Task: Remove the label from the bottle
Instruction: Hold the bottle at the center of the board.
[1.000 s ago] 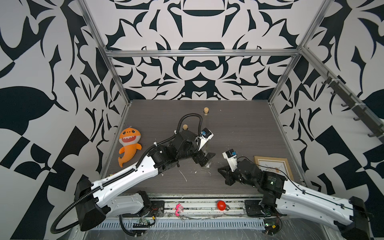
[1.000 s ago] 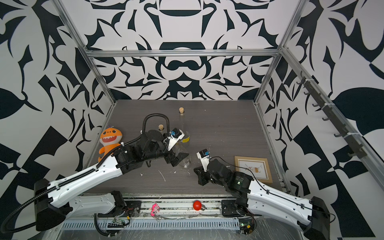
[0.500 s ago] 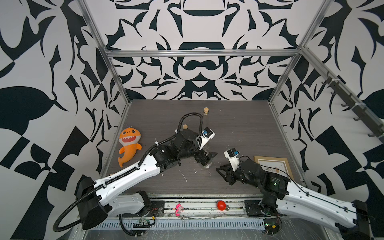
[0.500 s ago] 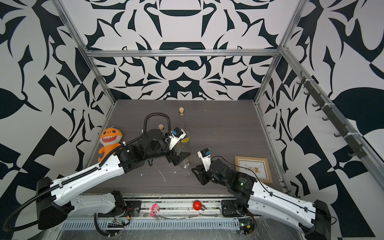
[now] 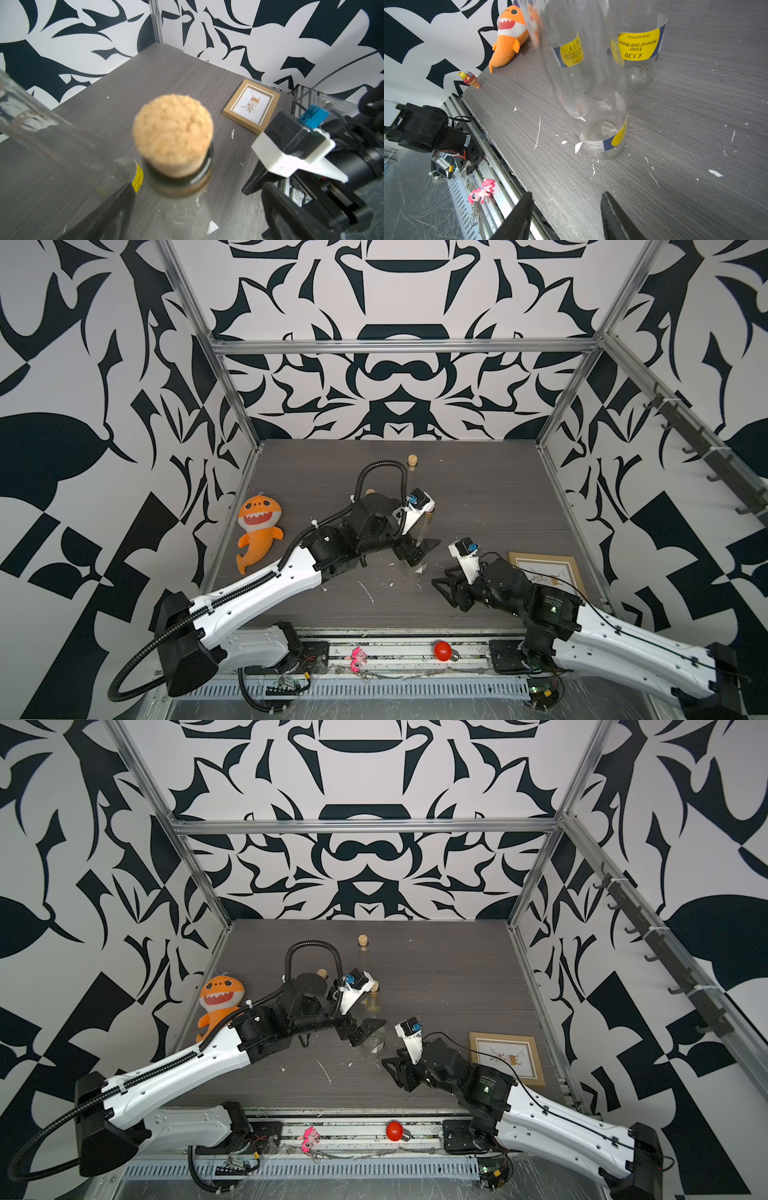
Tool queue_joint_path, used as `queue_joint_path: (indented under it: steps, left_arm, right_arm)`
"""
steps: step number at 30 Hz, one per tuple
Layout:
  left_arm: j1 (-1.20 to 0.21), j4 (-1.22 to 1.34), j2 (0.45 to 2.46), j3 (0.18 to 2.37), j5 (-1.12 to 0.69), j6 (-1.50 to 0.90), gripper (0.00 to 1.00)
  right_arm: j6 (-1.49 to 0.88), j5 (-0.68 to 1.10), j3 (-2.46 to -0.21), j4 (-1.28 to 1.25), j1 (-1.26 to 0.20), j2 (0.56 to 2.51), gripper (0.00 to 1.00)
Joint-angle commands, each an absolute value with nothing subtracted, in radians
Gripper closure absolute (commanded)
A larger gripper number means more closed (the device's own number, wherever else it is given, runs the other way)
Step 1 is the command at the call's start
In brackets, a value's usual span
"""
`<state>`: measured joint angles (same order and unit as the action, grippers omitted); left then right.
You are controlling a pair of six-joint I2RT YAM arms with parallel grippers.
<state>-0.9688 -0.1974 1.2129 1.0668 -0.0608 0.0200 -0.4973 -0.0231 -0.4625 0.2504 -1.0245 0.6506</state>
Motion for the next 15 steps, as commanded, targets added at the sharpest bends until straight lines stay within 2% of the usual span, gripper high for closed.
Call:
queue_joint_path:
  steps: [1,13,14,15]
  left_arm:
    - [-0.963,-0.180,1.227,1.100,-0.093,0.026,0.01]
    - [-0.939,-0.147,1.185,1.029,-0.138,0.012,0.01]
    - [-0.933,-0.128,1.176,1.010,-0.149,0.007,0.01]
    - [-0.930,-0.106,1.168,0.988,-0.159,0.003,0.01]
  right_arm:
    - [-0.489,-0.043,-0.480,0.251,-1.019,0.627,0.44]
    - [-0.477,-0.027,-0.482,0.267,-1.015,0.611,0.43]
    - [-0.477,-0.024,-0.480,0.270,-1.015,0.607,0.42]
    - [-0.474,-0.019,-0.477,0.270,-1.016,0.603,0.37]
